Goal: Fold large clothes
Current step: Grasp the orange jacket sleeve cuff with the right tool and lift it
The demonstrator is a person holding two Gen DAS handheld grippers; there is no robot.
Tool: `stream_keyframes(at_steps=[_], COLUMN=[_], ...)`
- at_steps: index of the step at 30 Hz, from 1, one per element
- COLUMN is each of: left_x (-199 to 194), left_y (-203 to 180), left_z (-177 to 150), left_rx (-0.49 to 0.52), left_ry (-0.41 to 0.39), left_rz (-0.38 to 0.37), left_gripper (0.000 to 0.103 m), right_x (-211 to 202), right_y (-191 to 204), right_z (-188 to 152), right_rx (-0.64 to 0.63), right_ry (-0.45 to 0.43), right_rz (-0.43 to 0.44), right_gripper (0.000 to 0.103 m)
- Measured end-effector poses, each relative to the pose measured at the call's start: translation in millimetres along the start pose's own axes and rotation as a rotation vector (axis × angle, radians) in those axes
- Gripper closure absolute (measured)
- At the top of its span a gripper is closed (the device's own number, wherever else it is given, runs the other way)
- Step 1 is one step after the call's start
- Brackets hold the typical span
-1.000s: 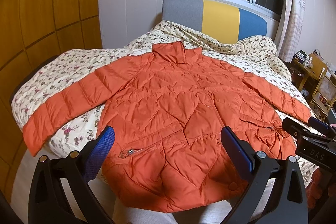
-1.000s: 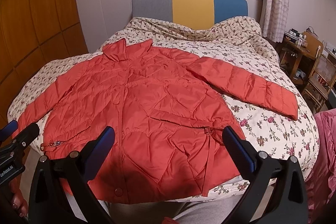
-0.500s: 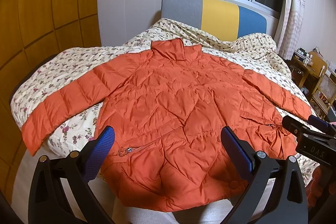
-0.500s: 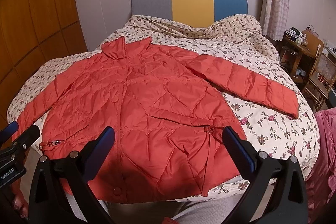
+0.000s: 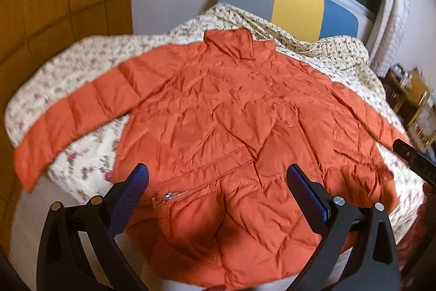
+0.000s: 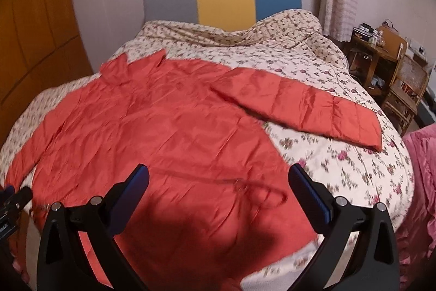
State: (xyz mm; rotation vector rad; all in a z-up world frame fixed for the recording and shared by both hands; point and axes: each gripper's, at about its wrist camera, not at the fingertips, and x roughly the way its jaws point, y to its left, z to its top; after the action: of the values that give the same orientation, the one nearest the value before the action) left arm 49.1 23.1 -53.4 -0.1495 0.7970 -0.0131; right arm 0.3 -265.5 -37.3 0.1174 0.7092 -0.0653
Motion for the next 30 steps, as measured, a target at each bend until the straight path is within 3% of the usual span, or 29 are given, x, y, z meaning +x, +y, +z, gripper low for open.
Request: stream_keyframes(at_steps=[3,8,13,16,18,21,24,30], left_x=[16.5,51.3,91.7,112.8,125.2,143.3,159.2,174.7], left_y=[14.1,23.2,40.5,47.6,51.2,58.9,66.5,78.4], left_z=[8.9,25.9,48.4,60.4,67.3,76.7,80.3,70.5], left_rx=[-0.044,0.014,0.002,-0.017,-0.034,-0.091,-0.111,-0.152], left_ry=[-0.014,-0.019,0.019,0.024,0.027,0.023,0.007,0.026], left_rz=[0.009,0.123,0.147,0.19,0.2,0.184,0.221,0.193], left_gripper=[0.003,0.003,0.003,0.003,0.003,0.003,0.003,0.003], right_x=[24.5,71.9,111.8,132.2,142.5,142.6,143.9,144.3], right_y=[-22.7,-78.1,-148.7,-185.9,-207.9,-229.3,-250.9,-295.6], right_z=[11.7,21.2,22.1,16.2,11.1,11.9,12.0,8.6], right_rx=[0.023,0.181,0.412,0.588,0.705,0.808,0.91,1.145], right_ry=[0.003,0.099,0.128,0.146,0.161,0.083,0.033,-0.11], right_rz=[0.102,0.019,-0.045,-0.028,-0.018,-0.015,-0.037,-0.034], right_gripper=[0.002,0.002,0.002,0.002,0.01,0.02,0.031,0.033])
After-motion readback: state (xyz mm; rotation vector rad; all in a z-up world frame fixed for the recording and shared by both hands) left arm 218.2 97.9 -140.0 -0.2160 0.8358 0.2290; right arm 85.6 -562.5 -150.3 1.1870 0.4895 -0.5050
